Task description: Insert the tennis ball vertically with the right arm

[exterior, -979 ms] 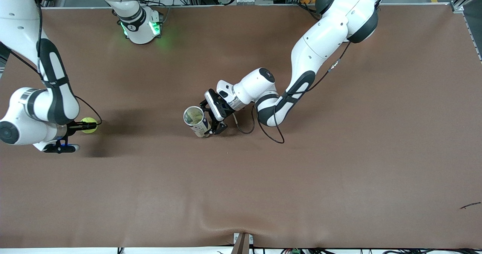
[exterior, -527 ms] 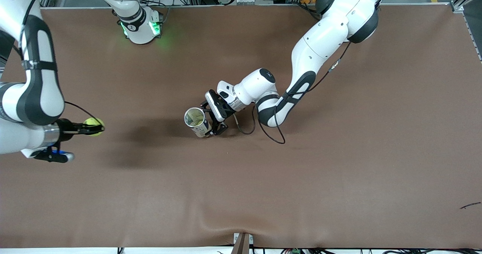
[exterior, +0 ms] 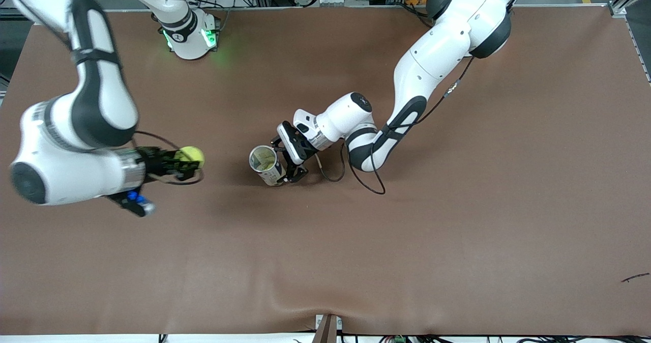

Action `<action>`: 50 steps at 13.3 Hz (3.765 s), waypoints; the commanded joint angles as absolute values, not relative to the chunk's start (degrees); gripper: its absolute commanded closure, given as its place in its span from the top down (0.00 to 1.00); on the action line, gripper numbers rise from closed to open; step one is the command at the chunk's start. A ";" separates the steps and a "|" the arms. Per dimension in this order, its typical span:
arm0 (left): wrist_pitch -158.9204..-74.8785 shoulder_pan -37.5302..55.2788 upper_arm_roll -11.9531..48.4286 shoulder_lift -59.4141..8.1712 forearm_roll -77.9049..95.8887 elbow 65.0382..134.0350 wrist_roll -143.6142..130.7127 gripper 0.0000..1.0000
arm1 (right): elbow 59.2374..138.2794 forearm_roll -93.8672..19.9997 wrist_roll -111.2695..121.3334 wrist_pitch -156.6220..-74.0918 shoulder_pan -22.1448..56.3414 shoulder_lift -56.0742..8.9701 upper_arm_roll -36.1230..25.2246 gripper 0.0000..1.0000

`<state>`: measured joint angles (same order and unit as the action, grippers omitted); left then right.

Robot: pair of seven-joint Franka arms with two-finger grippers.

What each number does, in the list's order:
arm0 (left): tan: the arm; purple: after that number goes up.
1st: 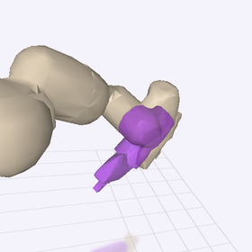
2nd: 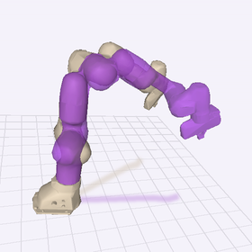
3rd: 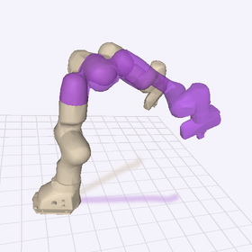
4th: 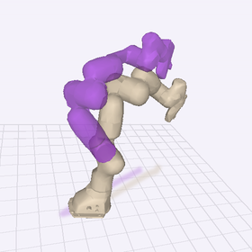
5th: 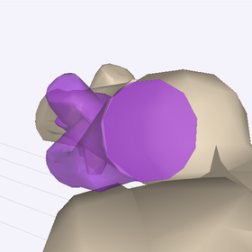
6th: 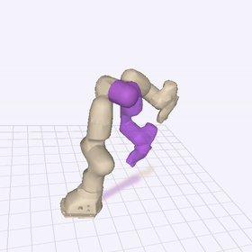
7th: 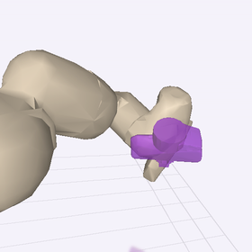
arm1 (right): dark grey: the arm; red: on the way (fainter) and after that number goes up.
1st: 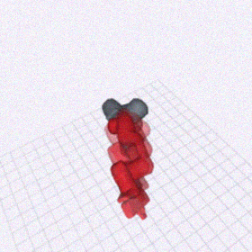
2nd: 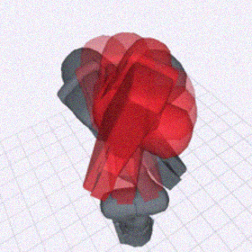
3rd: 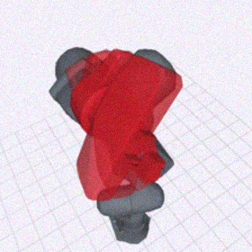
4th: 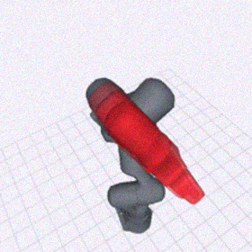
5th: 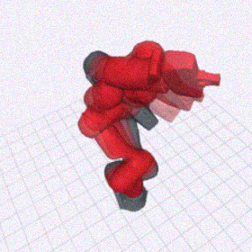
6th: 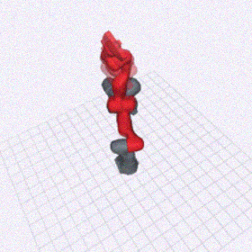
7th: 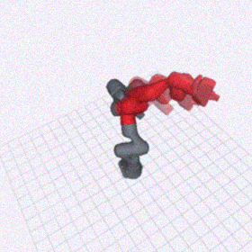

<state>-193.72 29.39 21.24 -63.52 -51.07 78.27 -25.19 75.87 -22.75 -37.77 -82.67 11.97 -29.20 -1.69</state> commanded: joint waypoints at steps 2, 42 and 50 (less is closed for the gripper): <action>-194.77 29.44 20.92 -63.81 -51.77 77.70 -25.23 0.94 | 73.83 -26.02 -47.52 -84.53 17.21 -28.92 -2.46 0.00; -183.47 23.29 19.95 -58.28 -50.72 89.04 -26.19 1.00 | 67.41 -1.24 -5.66 -83.16 4.22 -17.51 -5.10 1.00; -156.99 20.14 20.21 -52.74 -34.30 84.90 -26.10 1.00 | 83.66 -0.18 1.14 -77.96 1.85 3.06 -4.22 1.00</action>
